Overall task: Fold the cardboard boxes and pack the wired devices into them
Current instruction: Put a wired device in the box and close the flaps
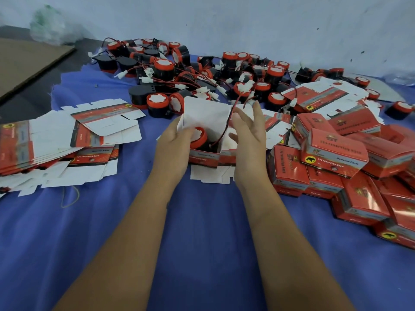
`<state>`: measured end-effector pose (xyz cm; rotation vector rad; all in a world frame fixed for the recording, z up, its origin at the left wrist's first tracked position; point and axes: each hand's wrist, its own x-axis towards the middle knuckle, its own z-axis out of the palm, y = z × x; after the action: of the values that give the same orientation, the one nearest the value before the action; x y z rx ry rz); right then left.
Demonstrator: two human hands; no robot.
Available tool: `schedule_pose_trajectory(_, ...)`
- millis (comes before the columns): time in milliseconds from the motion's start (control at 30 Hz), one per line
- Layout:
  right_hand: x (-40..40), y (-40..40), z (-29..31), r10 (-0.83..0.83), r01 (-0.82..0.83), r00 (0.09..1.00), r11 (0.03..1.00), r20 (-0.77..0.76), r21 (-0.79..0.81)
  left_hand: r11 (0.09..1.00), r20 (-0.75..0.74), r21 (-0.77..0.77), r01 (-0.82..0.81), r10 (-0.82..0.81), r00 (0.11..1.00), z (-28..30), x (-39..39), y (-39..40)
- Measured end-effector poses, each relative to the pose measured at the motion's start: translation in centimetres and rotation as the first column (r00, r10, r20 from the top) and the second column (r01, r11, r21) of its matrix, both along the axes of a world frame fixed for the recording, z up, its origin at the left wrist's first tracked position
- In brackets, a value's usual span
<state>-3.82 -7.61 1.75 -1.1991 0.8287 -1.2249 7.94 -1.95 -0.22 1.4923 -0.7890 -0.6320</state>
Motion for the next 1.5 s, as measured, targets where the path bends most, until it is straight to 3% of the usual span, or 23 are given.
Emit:
schedule_pose_trajectory(133,0.5,0.8,0.4,-0.165,0.152,0.984,0.970,-0.058,-0.188,0.998,0.133,-0.008,0.060,-0.058,0.989,0.1,-0.4,0.1)
schedule_pose_trajectory(267,0.7,1.2,0.4,-0.346,0.274,0.927,0.887,-0.144,-0.373,0.999,0.170,0.022,0.049,-0.052,0.984,0.2,-0.4,-0.1)
schedule_pose_trajectory(367,0.8,1.1,0.5,-0.303,0.245,0.942,0.915,-0.146,-0.319,0.998,0.241,0.038,0.047,-0.055,0.969,0.2,-0.5,0.0)
schedule_pose_trajectory(467,0.7,0.5,0.1,-0.135,0.111,0.980,0.980,-0.145,-0.164,0.998,0.266,0.043,0.046,-0.056,0.962,0.1,-0.4,-0.1)
schedule_pose_trajectory(567,0.5,0.1,-0.1,-0.003,0.003,1.000,1.000,-0.011,-0.025,0.997,0.277,0.032,0.065,-0.072,0.958,0.1,-0.5,0.0)
schedule_pose_trajectory(667,0.5,0.4,0.5,-0.098,0.103,0.990,0.993,0.106,-0.051,0.998,0.284,0.032,0.045,-0.052,0.957,0.0,-0.6,-0.1)
schedule_pose_trajectory(733,0.5,1.0,0.9,-0.240,0.252,0.967,0.955,0.091,-0.158,0.999,0.297,0.038,0.015,-0.026,0.954,-0.1,-0.7,-0.3)
schedule_pose_trajectory(800,0.5,1.4,0.9,-0.387,0.362,0.922,0.853,0.009,-0.376,1.000,0.304,0.026,-0.006,-0.003,0.953,-0.3,-0.7,-0.3)
schedule_pose_trajectory(867,0.6,1.6,0.6,-0.456,0.344,0.888,0.736,-0.052,-0.583,1.000,0.289,0.010,-0.021,0.017,0.957,-0.4,-0.7,-0.4)
schedule_pose_trajectory(933,1.1,1.9,0.4,-0.447,0.255,0.884,0.702,-0.134,-0.665,1.000,0.275,0.011,-0.025,0.021,0.961,-0.5,-0.7,-0.4)
schedule_pose_trajectory(1033,1.8,2.3,0.0,-0.410,0.201,0.884,0.767,-0.225,-0.609,1.000,0.263,0.006,-0.022,0.019,0.965,-0.4,-0.7,-0.3)
schedule_pose_trajectory(1200,1.5,2.0,0.6,-0.449,0.314,0.872,0.819,-0.195,-0.480,0.996,0.294,-0.027,0.080,-0.069,0.953,-0.4,-0.5,0.0)
schedule_pose_trajectory(1333,0.5,0.8,0.8,-0.291,0.188,0.925,0.909,-0.244,-0.372,0.997,0.316,-0.003,0.077,-0.072,0.946,-0.3,-0.6,0.0)
schedule_pose_trajectory(1400,0.4,0.8,0.6,-0.324,0.185,0.916,0.865,-0.237,-0.467,0.998,0.312,0.004,0.068,-0.066,0.948,-0.4,-0.5,-0.1)
schedule_pose_trajectory(1500,0.7,1.2,0.5,-0.534,0.284,0.819,0.695,-0.210,-0.661,1.000,0.328,0.006,0.020,-0.021,0.944,-0.7,-0.5,-0.2)
